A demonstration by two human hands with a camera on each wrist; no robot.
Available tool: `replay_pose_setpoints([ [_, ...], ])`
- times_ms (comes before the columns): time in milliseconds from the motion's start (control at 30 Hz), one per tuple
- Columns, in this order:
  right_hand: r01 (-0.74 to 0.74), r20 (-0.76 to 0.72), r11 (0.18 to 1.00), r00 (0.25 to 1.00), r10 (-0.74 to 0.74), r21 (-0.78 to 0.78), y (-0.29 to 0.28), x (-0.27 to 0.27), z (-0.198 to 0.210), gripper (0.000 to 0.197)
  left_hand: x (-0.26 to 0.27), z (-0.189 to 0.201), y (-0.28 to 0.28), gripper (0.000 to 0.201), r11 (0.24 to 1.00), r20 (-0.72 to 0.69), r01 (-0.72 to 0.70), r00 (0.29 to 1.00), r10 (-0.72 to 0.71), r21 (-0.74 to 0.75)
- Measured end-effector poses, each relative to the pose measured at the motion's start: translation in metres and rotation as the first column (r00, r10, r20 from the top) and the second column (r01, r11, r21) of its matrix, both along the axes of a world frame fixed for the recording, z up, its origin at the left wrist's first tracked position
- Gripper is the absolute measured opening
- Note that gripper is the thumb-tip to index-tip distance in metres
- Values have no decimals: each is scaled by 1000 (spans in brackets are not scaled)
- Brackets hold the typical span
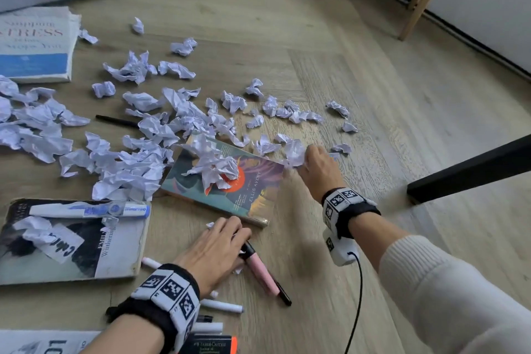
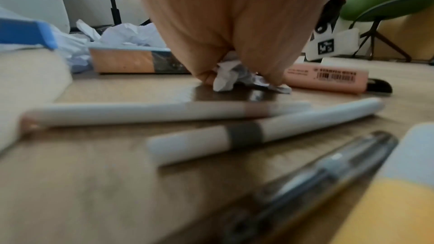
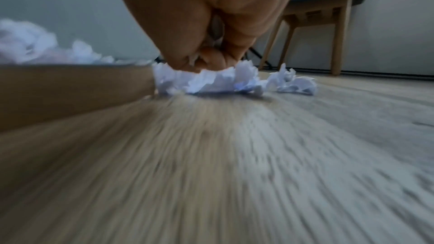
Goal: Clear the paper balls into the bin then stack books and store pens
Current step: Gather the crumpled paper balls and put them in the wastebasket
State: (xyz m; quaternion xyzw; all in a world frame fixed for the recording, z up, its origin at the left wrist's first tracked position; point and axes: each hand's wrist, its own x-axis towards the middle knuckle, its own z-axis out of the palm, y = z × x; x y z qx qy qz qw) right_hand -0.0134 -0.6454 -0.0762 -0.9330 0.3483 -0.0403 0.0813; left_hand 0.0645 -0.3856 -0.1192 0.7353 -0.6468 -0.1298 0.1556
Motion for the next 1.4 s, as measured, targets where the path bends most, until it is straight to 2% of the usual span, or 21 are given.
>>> replay_pose_setpoints([
  [133,275,146,961,950,-276,26,-32,9,8,26,15,4,3,66,996,54,-18,998,13,92],
  [200,325,60,943,942,-329,74,-40,15,7,34,18,13,1,61,987,37,-71,997,66,147],
  [267,336,-148,938,935,-322,79,-41,24,2,40,23,21,1,37,970,-20,-118,992,124,211],
  [300,311,-241,946,928,-284,85,-40,30,2,41,26,26,3,26,966,-41,-133,989,145,221],
  [367,140,-343,988,933,-110,66,-37,45,-12,44,36,44,3,13,968,-105,-222,966,234,114],
  [433,-6,-375,999,927,22,45,-26,58,-18,42,49,62,-3,12,920,-132,-387,917,376,-68],
  [500,-169,-341,986,927,155,-13,-13,65,-16,31,61,76,-14,27,825,-153,-539,842,518,-173],
  [567,-260,-315,963,922,226,-69,-6,63,-15,33,69,77,-25,56,763,-121,-635,772,624,-123],
  [600,-246,-283,969,931,231,-19,0,61,-12,26,71,73,-30,70,752,-89,-655,755,649,-76],
  [667,-254,-245,962,931,270,96,6,52,-15,26,72,64,-36,90,764,12,-646,764,646,5],
  [700,-247,-216,959,938,272,137,11,48,-15,26,73,60,-38,92,774,76,-630,776,626,62],
  [767,-260,-181,946,938,295,196,21,39,-15,24,73,51,-41,83,787,218,-595,800,559,165],
  [833,-288,-170,930,929,329,226,26,32,-13,22,73,49,-41,66,816,288,-545,826,484,191],
  [933,-205,-132,944,961,245,259,19,41,1,21,76,43,-39,27,865,256,-474,867,427,164],
  [1000,-142,-44,960,987,157,240,14,59,15,18,79,49,-34,15,896,252,-418,893,374,151],
  [1067,-157,55,968,987,149,198,19,84,31,15,84,54,-28,21,911,232,-368,918,323,185],
  [1133,-230,129,956,969,209,181,37,113,45,16,99,63,-13,28,914,189,-381,916,353,140],
  [1200,-330,182,923,938,296,199,64,142,52,24,122,74,9,32,875,174,-484,862,475,9],
  [1267,-433,167,874,900,403,222,98,168,51,34,147,78,34,33,778,152,-621,763,628,-97],
  [1333,-493,45,837,867,497,237,137,183,44,44,165,74,61,36,653,141,-753,641,755,-75],
  [1400,-551,-139,815,806,575,181,173,189,34,56,169,65,80,49,564,176,-825,561,809,41],
])
